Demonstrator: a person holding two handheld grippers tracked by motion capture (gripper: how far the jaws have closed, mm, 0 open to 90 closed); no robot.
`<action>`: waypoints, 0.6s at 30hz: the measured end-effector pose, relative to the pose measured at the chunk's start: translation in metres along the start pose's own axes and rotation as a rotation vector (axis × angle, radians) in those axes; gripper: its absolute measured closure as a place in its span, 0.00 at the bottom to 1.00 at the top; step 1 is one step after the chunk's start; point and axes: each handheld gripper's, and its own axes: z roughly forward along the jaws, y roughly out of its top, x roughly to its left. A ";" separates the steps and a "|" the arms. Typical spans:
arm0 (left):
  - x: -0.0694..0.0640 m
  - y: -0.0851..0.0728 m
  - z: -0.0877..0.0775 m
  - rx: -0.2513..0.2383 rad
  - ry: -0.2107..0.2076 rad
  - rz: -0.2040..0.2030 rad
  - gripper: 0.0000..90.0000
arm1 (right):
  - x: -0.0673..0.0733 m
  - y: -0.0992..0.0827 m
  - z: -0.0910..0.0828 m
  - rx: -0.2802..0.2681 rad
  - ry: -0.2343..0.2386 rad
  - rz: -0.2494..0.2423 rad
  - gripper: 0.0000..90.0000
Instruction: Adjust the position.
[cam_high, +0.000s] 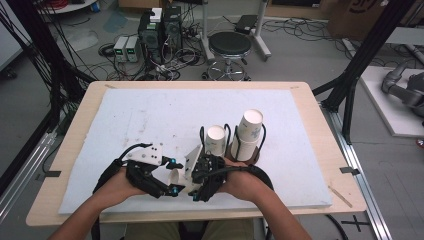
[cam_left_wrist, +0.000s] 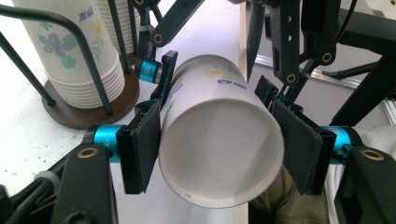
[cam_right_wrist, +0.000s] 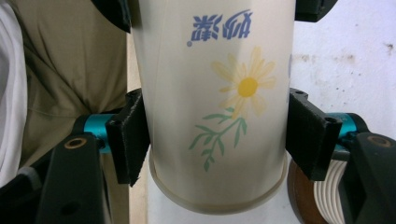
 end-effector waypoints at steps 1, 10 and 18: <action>0.000 0.000 0.000 0.000 0.000 0.001 0.39 | 0.000 0.000 0.001 0.003 0.002 0.002 0.35; 0.002 -0.004 -0.005 -0.068 -0.005 -0.021 0.41 | 0.000 -0.010 -0.004 -0.122 -0.034 0.066 0.21; 0.008 -0.014 -0.014 -0.187 -0.016 -0.052 0.41 | -0.001 -0.031 -0.022 -0.353 -0.031 0.125 0.21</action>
